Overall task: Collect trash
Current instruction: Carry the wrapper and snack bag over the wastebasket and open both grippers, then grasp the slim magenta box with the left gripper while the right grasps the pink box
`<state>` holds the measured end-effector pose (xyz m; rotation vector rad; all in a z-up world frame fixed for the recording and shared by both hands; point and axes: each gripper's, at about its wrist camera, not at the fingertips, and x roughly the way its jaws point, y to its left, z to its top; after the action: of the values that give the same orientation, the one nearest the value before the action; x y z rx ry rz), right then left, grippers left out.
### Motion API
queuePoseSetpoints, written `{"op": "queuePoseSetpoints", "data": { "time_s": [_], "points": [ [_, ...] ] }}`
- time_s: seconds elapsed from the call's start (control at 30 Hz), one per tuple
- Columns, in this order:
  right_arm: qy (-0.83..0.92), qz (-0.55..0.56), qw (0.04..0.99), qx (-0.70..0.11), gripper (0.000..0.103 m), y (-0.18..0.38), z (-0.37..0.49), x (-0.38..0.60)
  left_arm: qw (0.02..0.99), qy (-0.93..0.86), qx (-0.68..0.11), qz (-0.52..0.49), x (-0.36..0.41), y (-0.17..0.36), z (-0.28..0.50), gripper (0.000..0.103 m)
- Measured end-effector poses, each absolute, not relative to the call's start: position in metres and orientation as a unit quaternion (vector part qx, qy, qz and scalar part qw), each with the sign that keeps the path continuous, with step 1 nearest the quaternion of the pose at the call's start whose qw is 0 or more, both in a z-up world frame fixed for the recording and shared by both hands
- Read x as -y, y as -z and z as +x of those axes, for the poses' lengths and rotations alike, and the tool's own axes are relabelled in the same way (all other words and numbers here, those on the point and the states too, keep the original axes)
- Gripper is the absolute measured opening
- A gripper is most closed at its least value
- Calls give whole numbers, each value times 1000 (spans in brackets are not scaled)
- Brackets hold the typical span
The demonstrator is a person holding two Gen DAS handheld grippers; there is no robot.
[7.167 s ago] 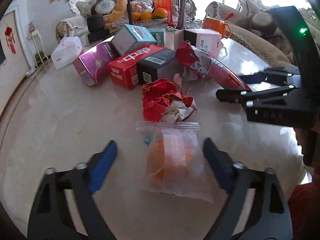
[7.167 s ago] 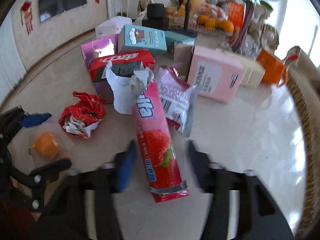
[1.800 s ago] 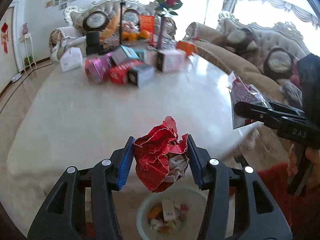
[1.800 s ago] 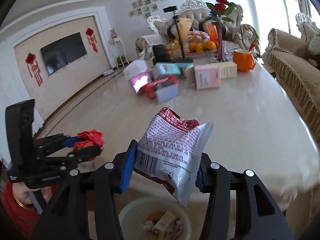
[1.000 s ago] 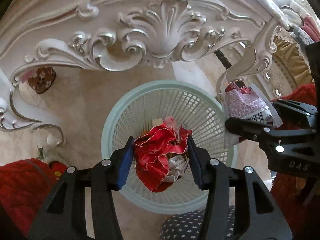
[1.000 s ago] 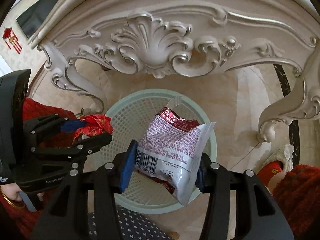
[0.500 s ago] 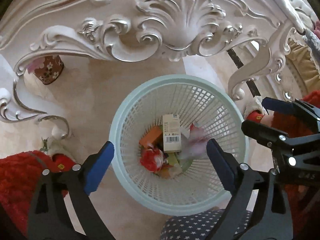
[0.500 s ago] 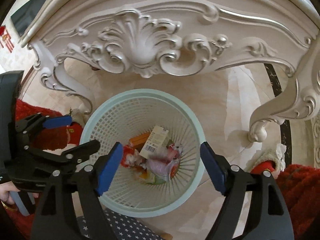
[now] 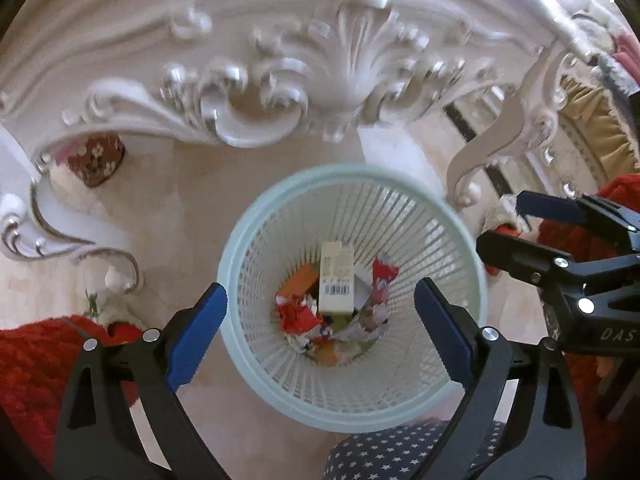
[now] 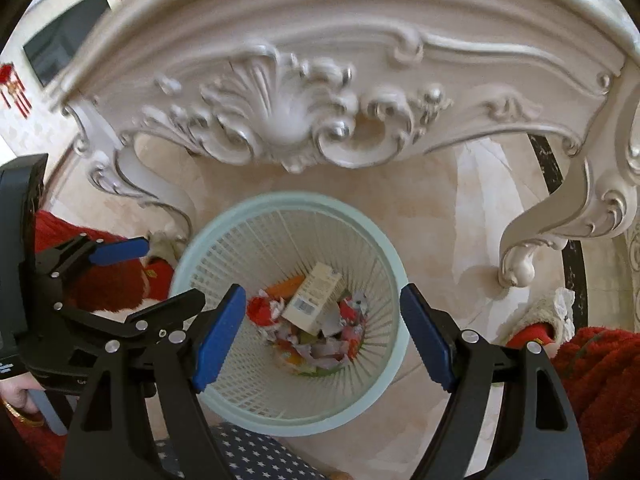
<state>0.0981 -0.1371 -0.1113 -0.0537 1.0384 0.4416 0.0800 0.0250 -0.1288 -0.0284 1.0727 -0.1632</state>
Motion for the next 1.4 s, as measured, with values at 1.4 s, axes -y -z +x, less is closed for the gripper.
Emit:
{"op": "queuePoseSetpoints", "data": {
  "time_s": [1.4],
  "points": [
    [-200,-40,914,-350,92,-70,443,103,905,-9,-412,-108,-190,-56,448,92]
  ]
}}
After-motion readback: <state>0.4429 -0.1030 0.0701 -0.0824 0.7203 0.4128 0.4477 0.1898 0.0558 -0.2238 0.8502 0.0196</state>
